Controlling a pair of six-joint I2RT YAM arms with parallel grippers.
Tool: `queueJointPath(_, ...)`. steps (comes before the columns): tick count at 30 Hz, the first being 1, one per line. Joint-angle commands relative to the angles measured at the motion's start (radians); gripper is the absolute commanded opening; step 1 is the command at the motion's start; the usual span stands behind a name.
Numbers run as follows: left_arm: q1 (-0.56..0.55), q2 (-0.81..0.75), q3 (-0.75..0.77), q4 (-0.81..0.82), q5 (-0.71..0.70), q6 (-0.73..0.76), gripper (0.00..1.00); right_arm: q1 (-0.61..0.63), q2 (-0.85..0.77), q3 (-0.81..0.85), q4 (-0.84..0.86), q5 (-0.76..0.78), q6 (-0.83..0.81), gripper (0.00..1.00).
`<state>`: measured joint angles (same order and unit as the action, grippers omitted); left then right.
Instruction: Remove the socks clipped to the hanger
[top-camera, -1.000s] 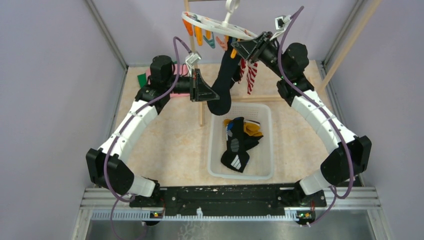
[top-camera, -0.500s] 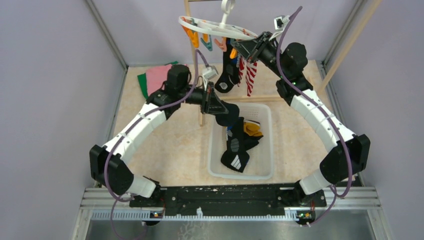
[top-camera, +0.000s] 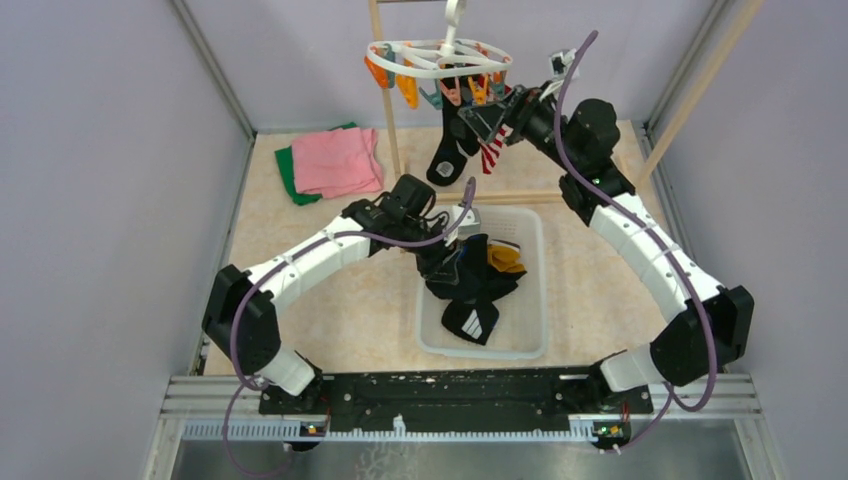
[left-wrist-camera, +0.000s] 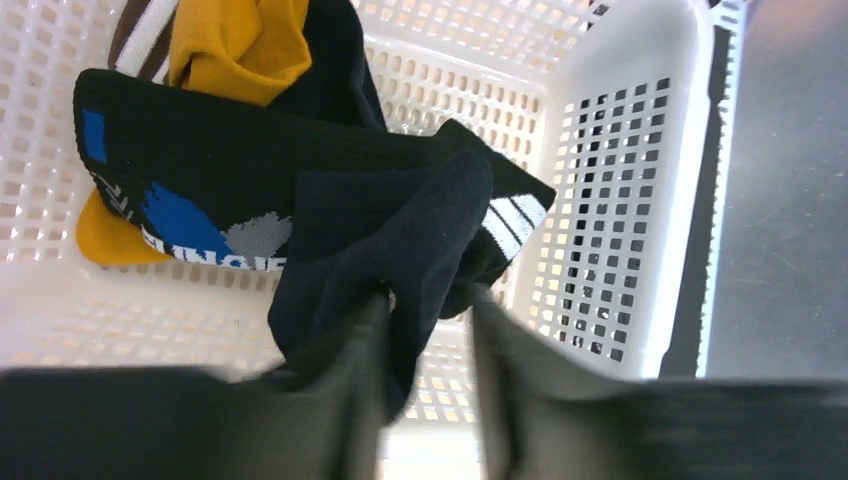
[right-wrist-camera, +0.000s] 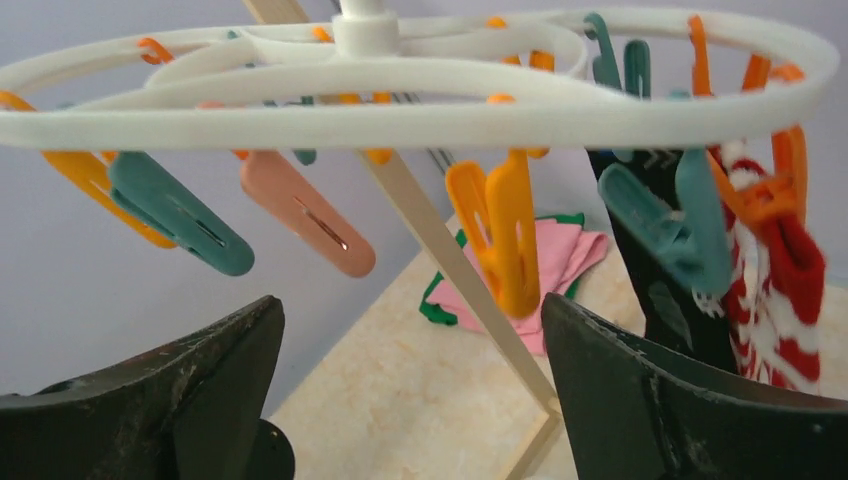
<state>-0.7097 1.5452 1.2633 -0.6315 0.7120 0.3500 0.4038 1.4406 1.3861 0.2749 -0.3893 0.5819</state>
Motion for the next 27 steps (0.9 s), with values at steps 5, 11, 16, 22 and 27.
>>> queueJointPath(5, -0.020, -0.027, 0.007, 0.011, -0.135, 0.124, 0.79, -0.003, -0.173, -0.176, -0.099, 0.069, -0.123, 0.99)
queueJointPath(11, -0.021, -0.091, 0.006, 0.005, -0.151, 0.149, 0.98, -0.070, -0.276, -0.320, -0.102, 0.143, -0.205, 0.99)
queueJointPath(16, -0.018, -0.137, 0.022, -0.037, -0.188, 0.137, 0.99, -0.146, -0.188, -0.355, 0.082, 0.127, -0.326, 0.99)
queueJointPath(22, 0.003, -0.183, 0.024, -0.089, -0.196, 0.137, 0.99, -0.193, 0.158, -0.142, 0.279, -0.045, -0.403, 0.95)
queueJointPath(27, 0.042, -0.206, 0.050, -0.148, -0.178, 0.142, 0.99, -0.194, 0.392, 0.074, 0.367, -0.157, -0.351, 0.90)
